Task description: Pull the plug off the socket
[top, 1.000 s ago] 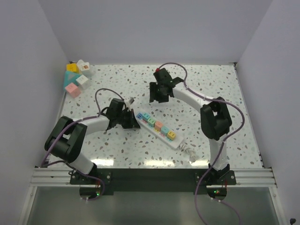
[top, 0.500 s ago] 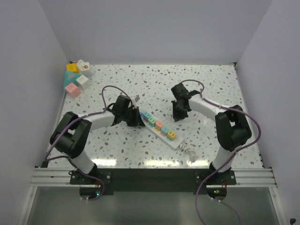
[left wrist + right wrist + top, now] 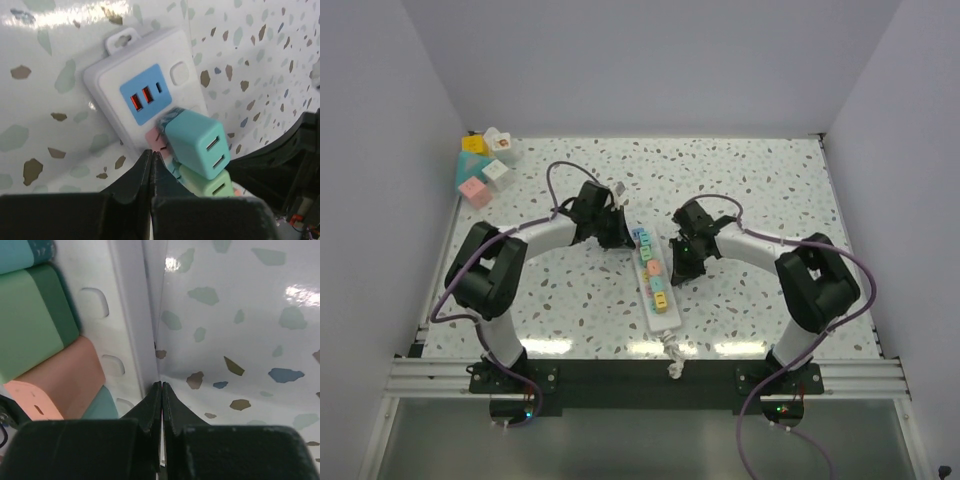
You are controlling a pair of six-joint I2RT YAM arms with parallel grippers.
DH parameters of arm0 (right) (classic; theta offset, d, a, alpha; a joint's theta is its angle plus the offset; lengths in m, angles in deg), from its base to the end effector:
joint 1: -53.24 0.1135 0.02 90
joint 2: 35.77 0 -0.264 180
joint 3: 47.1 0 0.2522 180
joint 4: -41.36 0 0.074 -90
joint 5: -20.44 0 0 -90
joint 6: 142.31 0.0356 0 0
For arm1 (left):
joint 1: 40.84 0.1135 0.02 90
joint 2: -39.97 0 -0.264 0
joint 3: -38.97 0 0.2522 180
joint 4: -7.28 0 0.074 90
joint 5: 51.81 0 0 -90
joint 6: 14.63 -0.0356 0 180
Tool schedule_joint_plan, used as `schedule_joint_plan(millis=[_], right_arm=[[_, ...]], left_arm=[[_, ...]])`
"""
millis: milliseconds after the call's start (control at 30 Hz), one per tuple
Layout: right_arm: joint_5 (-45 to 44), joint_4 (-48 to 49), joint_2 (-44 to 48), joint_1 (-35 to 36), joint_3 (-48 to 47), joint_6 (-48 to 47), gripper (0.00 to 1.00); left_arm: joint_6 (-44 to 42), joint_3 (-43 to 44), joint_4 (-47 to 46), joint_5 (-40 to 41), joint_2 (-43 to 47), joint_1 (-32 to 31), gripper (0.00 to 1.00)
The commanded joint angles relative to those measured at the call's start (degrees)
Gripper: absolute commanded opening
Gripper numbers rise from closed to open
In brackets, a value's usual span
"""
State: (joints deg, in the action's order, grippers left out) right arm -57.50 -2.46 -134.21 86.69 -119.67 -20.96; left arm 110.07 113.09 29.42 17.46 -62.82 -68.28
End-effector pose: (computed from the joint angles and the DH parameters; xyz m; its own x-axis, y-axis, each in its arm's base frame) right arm 0.2658 0.1845 0.1625 -0.9802 -0.0378 -0.1945 -0.1049 0.9316 0.3479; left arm 0.3204 -0.1805 0.1668 -0.9239 -0.1202 -0.3633 0.1259 0.8010 -0.5853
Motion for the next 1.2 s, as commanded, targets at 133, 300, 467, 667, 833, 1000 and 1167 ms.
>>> schedule_joint_plan(millis=[133, 300, 467, 667, 833, 1000, 1167], right_arm=[[-13.00, -4.56, 7.89, 1.18, -3.16, 4.68, 0.37], [-22.58, -8.43, 14.23, 1.18, -5.35, 3.98, 0.91], [-23.40, -9.75, 17.57, 1.26, -7.20, 2.31, 0.98], [-19.96, -8.52, 21.43, 2.84, -5.71, 0.99, 0.98], [-20.49, -8.43, 22.41, 5.13, -4.83, 1.87, 0.96], [-21.98, -8.43, 20.91, 7.68, -5.00, 2.66, 0.95], [-22.34, -7.38, 19.60, 9.43, -5.35, 2.49, 0.90]], left_arm=[[-5.07, 10.29, 10.06, 10.86, 4.41, -0.77, 0.37], [-6.84, 15.84, 20.18, 23.43, 6.37, -6.46, 0.65], [-4.21, 18.39, 23.78, 26.62, 1.98, -9.82, 0.67], [-1.92, 21.47, 25.10, 30.30, -3.56, -12.37, 0.64], [-0.60, 24.01, 25.90, 31.19, -8.47, -12.55, 0.62], [2.03, 25.07, 26.51, 31.81, -10.60, -13.60, 0.58], [4.85, 22.00, 24.93, 30.58, -12.18, -13.78, 0.44]])
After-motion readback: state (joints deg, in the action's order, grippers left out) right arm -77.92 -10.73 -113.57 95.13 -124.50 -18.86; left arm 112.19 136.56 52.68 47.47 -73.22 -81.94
